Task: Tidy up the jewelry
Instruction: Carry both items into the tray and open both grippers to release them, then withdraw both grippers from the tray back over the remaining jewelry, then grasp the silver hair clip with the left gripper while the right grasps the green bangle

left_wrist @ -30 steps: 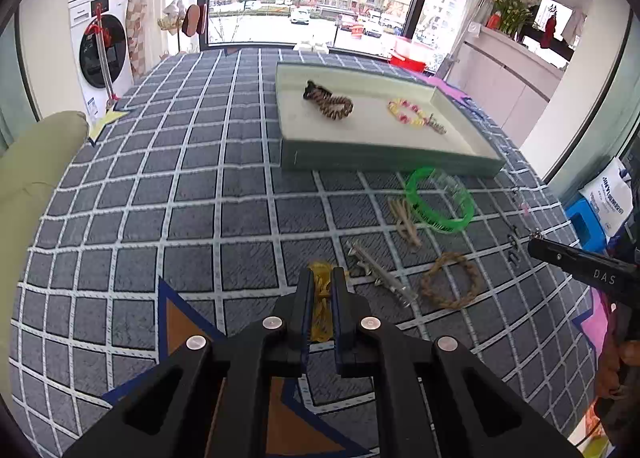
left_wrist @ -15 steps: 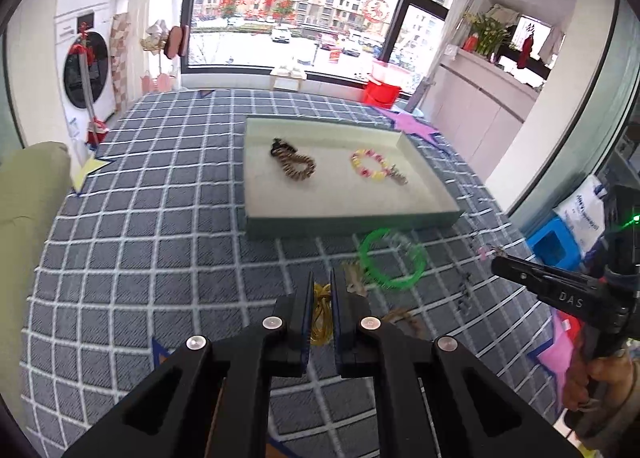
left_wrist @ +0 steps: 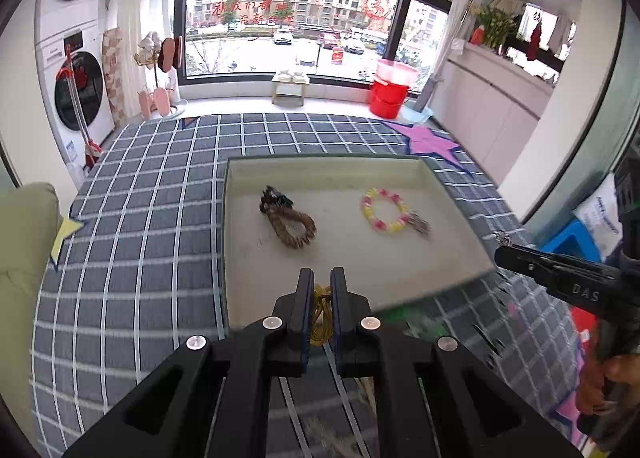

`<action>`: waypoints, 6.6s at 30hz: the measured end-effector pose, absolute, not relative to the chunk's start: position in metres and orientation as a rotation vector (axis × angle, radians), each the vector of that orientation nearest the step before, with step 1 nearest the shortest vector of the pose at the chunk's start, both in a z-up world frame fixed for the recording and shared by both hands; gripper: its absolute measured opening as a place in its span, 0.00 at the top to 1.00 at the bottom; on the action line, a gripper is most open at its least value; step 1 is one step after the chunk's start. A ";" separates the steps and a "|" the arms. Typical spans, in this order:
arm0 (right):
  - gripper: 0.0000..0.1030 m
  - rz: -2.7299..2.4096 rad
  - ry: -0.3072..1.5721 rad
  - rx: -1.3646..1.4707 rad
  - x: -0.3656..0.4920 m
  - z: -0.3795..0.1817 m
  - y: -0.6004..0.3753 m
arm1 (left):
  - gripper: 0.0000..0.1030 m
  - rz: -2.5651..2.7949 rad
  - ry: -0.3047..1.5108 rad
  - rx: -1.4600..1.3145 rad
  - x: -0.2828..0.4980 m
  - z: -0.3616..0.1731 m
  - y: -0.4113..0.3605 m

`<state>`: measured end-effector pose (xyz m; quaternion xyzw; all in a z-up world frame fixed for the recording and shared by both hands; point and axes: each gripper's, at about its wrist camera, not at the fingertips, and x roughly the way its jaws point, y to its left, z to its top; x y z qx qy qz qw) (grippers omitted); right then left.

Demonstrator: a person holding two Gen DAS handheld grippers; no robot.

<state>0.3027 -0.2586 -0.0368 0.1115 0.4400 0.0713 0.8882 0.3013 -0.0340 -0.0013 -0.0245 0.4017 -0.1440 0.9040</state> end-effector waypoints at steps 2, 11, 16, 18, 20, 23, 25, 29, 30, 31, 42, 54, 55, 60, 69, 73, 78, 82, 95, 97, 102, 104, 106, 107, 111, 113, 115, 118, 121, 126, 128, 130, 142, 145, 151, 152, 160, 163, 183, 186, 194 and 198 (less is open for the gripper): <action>0.83 0.146 0.930 0.243 0.319 -0.044 -0.259 | 0.79 -0.288 0.841 -0.056 0.314 -0.006 -0.036; 0.83 0.165 0.994 0.221 0.366 -0.078 -0.247 | 0.79 -0.238 0.903 -0.062 0.358 -0.040 -0.046; 0.83 0.181 1.019 0.210 0.381 -0.095 -0.240 | 0.79 -0.215 0.930 -0.074 0.371 -0.057 -0.046; 0.83 0.183 1.027 0.202 0.386 -0.100 -0.236 | 0.79 -0.200 0.932 -0.050 0.375 -0.063 -0.048; 0.83 0.180 1.033 0.191 0.391 -0.106 -0.232 | 0.79 -0.191 0.936 -0.034 0.378 -0.067 -0.051; 0.83 0.169 1.018 0.149 0.395 -0.107 -0.226 | 0.79 -0.181 0.916 -0.016 0.381 -0.068 -0.054; 0.83 0.163 1.012 0.115 0.396 -0.106 -0.222 | 0.79 -0.177 0.915 -0.003 0.384 -0.068 -0.057; 0.83 0.151 1.001 0.065 0.396 -0.106 -0.216 | 0.79 -0.169 0.922 -0.001 0.385 -0.072 -0.062; 0.83 0.149 0.999 0.060 0.395 -0.106 -0.216 | 0.79 -0.172 0.926 0.000 0.385 -0.073 -0.062; 0.83 0.148 0.997 0.056 0.395 -0.106 -0.216 | 0.79 -0.173 0.927 0.001 0.385 -0.074 -0.064; 0.36 0.170 0.997 0.102 0.389 -0.099 -0.222 | 0.79 -0.178 0.884 0.009 0.371 -0.058 -0.065; 0.22 0.206 0.958 0.153 0.356 -0.070 -0.225 | 0.79 -0.161 0.830 0.002 0.327 -0.030 -0.044; 0.22 0.209 0.956 0.155 0.352 -0.069 -0.224 | 0.79 -0.154 0.829 -0.003 0.322 -0.028 -0.041; 0.20 0.211 0.952 0.164 0.329 -0.064 -0.224 | 0.79 -0.136 0.849 -0.017 0.299 -0.026 -0.036; 0.17 0.165 0.949 0.179 0.281 -0.063 -0.228 | 0.79 -0.113 0.867 -0.025 0.254 -0.033 -0.030; 0.17 0.152 0.950 0.193 0.264 -0.062 -0.230 | 0.79 -0.102 0.888 -0.020 0.236 -0.038 -0.028; 0.16 0.143 0.946 0.176 0.248 -0.058 -0.227 | 0.79 -0.089 0.889 -0.034 0.217 -0.037 -0.021; 0.16 0.145 0.943 0.170 0.237 -0.055 -0.224 | 0.79 -0.082 0.889 -0.033 0.207 -0.037 -0.017; 0.15 0.144 0.940 0.169 0.208 -0.046 -0.221 | 0.78 -0.092 0.925 -0.079 0.175 -0.041 -0.005; 0.15 0.141 0.939 0.176 0.204 -0.046 -0.221 | 0.73 -0.092 0.929 -0.084 0.171 -0.042 -0.003; 0.15 0.135 0.907 0.199 0.188 -0.044 -0.224 | 0.00 -0.032 0.893 -0.074 0.160 -0.041 0.004; 0.15 0.128 0.889 0.191 0.181 -0.043 -0.224 | 0.00 -0.021 0.880 -0.049 0.158 -0.038 0.004; 0.15 0.116 0.885 0.163 0.175 -0.044 -0.221 | 0.00 -0.003 0.862 -0.025 0.156 -0.036 0.005; 0.15 0.109 0.882 0.143 0.171 -0.044 -0.218 | 0.00 0.012 0.854 -0.016 0.155 -0.035 0.006; 0.15 0.103 0.876 0.081 0.158 -0.047 -0.210 | 0.00 0.058 0.847 0.006 0.149 -0.038 0.011; 0.15 0.113 0.890 0.083 0.155 -0.051 -0.210 | 0.00 0.062 0.858 0.017 0.144 -0.045 0.009; 0.15 0.116 0.913 0.081 0.154 -0.055 -0.209 | 0.00 0.047 0.886 0.006 0.142 -0.052 0.012; 0.15 0.100 0.957 0.071 0.154 -0.062 -0.210 | 0.00 -0.006 0.939 -0.024 0.142 -0.063 0.011; 0.15 0.097 0.987 0.096 0.154 -0.069 -0.216 | 0.00 -0.022 0.943 -0.024 0.140 -0.066 0.006; 0.15 0.099 1.014 0.156 0.159 -0.078 -0.228 | 0.00 -0.033 0.977 -0.066 0.151 -0.069 0.004; 0.15 0.101 1.010 0.158 0.160 -0.080 -0.230 | 0.00 -0.037 0.994 -0.085 0.158 -0.069 0.004; 0.15 0.108 1.006 0.157 0.163 -0.081 -0.232 | 0.00 -0.039 1.005 -0.098 0.164 -0.070 0.002; 0.15 0.102 1.116 0.162 0.195 -0.095 -0.235 | 0.00 -0.061 1.055 -0.149 0.198 -0.076 -0.014; 0.15 0.099 1.111 0.159 0.207 -0.092 -0.234 | 0.00 -0.046 1.071 -0.150 0.206 -0.082 -0.017; 0.15 0.105 1.103 0.143 0.235 -0.089 -0.229 | 0.00 -0.018 1.090 -0.143 0.215 -0.091 -0.017; 0.15 0.109 1.107 0.140 0.241 -0.090 -0.227 | 0.00 -0.016 1.093 -0.145 0.217 -0.092 -0.016; 0.15 0.102 1.122 0.116 0.270 -0.099 -0.216 | 0.00 -0.004 1.088 -0.091 0.224 -0.095 -0.024; 0.15 0.101 1.131 0.111 0.279 -0.105 -0.212 | 0.00 -0.003 1.086 -0.066 0.224 -0.096 -0.027; 0.91 0.120 1.111 -0.067 0.282 -0.107 -0.179 | 0.06 -0.046 1.064 -0.001 0.219 -0.094 -0.038; 0.91 0.121 1.106 -0.065 0.280 -0.106 -0.180 | 0.24 -0.085 1.057 0.017 0.216 -0.089 -0.042; 0.91 0.146 1.091 0.007 0.265 -0.099 -0.195 | 0.73 -0.228 1.048 -0.064 0.215 -0.083 -0.035; 0.91 0.146 1.079 0.057 0.257 -0.092 -0.209 | 0.76 -0.256 1.031 -0.090 0.209 -0.077 -0.030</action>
